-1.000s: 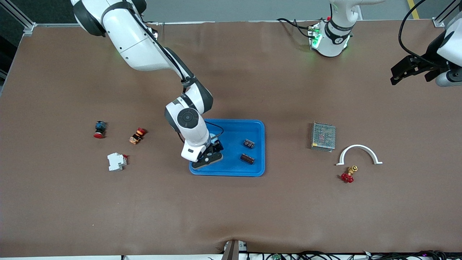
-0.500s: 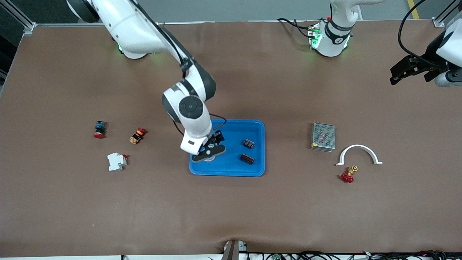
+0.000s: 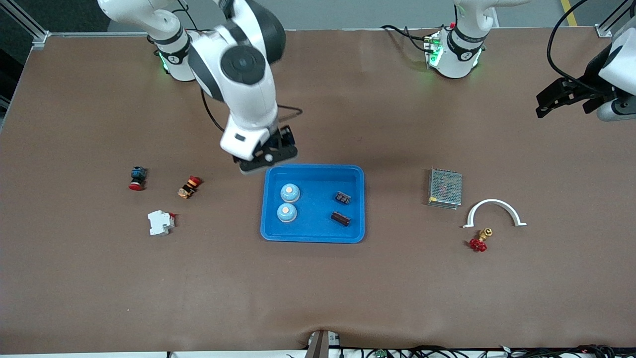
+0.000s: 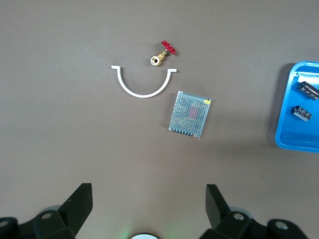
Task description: Place electrolytic capacitor and blue bell in tray
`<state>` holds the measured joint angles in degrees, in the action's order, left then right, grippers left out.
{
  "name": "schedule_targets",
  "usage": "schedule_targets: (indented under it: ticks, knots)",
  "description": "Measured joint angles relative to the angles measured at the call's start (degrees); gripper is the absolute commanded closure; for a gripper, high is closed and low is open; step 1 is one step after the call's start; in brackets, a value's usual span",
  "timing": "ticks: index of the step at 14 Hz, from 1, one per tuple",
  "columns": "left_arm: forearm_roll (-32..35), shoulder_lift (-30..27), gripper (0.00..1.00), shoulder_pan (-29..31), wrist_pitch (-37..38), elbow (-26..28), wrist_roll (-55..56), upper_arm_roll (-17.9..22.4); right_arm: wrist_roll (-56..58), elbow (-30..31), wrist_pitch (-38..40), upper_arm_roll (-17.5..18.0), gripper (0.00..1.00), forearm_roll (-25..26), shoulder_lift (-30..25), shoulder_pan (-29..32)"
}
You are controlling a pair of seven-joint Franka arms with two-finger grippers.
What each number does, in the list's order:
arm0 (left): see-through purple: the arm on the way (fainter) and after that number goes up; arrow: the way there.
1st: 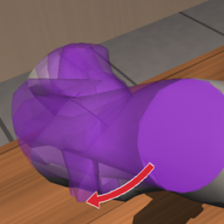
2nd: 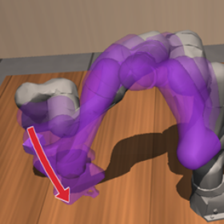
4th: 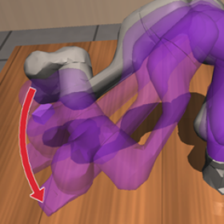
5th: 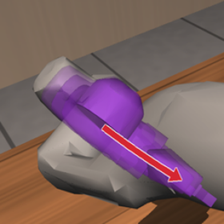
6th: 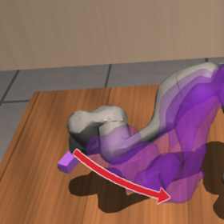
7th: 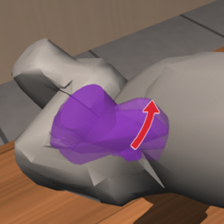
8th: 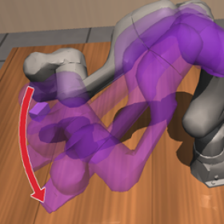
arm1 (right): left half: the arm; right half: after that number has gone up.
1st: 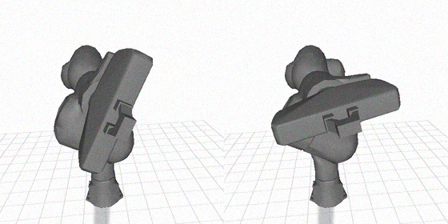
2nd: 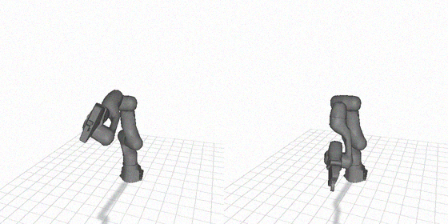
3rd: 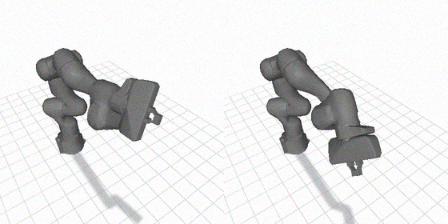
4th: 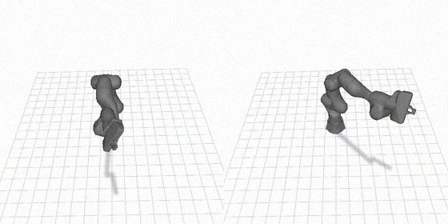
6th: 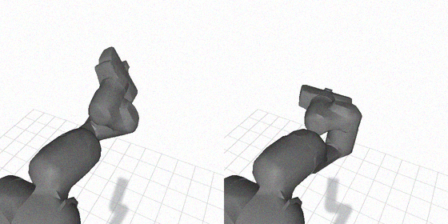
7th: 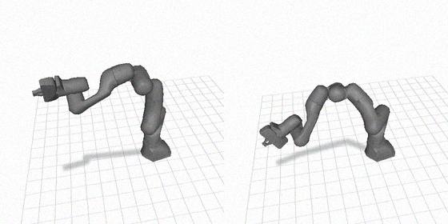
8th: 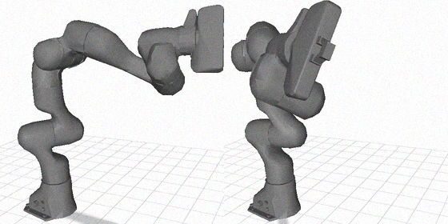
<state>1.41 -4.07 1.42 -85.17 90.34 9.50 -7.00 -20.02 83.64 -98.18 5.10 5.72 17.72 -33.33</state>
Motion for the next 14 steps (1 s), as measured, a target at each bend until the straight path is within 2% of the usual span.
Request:
schedule_targets:
  ticks: [3,6,9,14]
  knots:
    - [0.0,-0.01,0.0,0.0,0.0,-0.06,0.0,-0.05,-0.01,0.07,8.93,-0.54,0.0,0.01,-7.13,1.19]
    - [0.0,-0.01,0.0,0.0,0.0,-0.07,0.0,-0.07,0.99,0.24,14.55,-0.77,0.0,0.01,-12.38,5.32]
    - [0.0,-0.01,0.0,0.02,0.0,-0.08,0.0,-0.08,5.49,0.48,16.78,-0.95,0.0,-1.73,-14.85,11.21]
    - [0.0,-0.01,0.0,0.04,0.0,-0.08,0.0,-0.09,15.89,1.13,17.29,-1.28,0.0,-4.3,-15.53,22.98]
